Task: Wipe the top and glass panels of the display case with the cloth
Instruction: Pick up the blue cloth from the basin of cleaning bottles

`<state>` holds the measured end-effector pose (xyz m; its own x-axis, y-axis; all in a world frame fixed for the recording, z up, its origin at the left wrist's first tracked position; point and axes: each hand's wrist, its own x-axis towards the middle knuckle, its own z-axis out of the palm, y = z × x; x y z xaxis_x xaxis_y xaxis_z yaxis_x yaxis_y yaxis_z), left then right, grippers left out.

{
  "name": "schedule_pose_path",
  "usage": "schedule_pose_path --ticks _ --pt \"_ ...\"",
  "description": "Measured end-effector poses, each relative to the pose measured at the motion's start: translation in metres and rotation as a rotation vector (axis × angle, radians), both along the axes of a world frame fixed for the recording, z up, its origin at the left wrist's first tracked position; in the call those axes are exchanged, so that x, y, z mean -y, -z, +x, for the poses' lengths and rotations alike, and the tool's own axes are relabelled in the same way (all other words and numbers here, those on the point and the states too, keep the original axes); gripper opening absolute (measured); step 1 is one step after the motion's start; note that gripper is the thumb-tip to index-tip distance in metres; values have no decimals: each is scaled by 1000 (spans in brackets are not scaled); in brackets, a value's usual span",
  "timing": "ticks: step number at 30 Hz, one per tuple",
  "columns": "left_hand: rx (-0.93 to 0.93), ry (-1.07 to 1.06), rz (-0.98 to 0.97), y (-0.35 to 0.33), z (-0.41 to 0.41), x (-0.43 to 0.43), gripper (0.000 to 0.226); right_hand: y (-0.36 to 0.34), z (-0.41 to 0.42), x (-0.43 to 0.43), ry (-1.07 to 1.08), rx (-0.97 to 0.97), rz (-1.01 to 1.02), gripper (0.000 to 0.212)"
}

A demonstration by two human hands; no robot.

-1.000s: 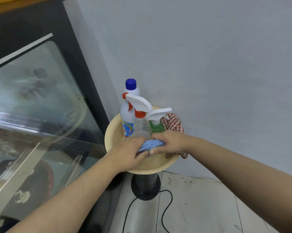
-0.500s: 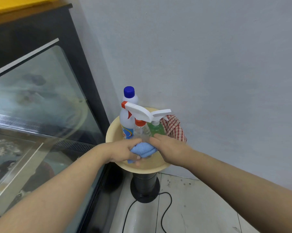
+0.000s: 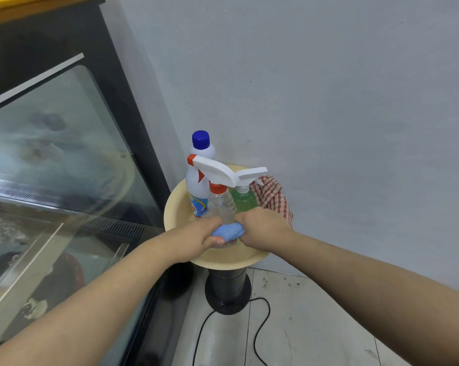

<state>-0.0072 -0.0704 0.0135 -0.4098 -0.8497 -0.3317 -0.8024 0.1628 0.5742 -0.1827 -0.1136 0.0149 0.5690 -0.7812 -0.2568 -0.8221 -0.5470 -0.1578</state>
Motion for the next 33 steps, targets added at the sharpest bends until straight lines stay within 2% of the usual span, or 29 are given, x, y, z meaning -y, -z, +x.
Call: schedule_pose_path --ticks 3,6,8,11,13,14,16,18,22,25,27,29,33 --pt "98 -8 -171 8 -4 -1 11 7 4 4 43 32 138 7" --pt "303 54 -623 22 -7 -5 26 11 6 11 131 106 263 5" --pt "464 87 -783 26 -8 -7 36 10 7 12 165 141 342 5" --pt "459 91 -881 31 -7 -6 39 6 10 11 185 176 449 16" --pt "430 110 -897 34 -4 -2 39 4 8 11 191 187 472 13" --pt "407 127 -873 34 -4 -2 37 3 7 12 173 180 436 7" --pt "261 96 -741 31 -1 1 25 2 2 14 67 99 257 13" --pt "86 12 -374 19 4 3 15 1 -6 12 -63 30 69 3" --pt "-115 -30 200 1 20 8 23 -4 -19 14 -294 156 -124 28" --pt "-271 -76 585 -9 22 12 45 -4 -24 17 -502 201 -441 22" --pt "-221 -42 638 -12 17 16 59 -3 -24 16 -596 235 -596 9" --pt "-178 -50 587 -12 9 19 54 -2 -25 14 -590 284 -629 5" --pt "-275 -85 545 -15 -4 21 41 -8 -20 2 -326 281 -365 22"
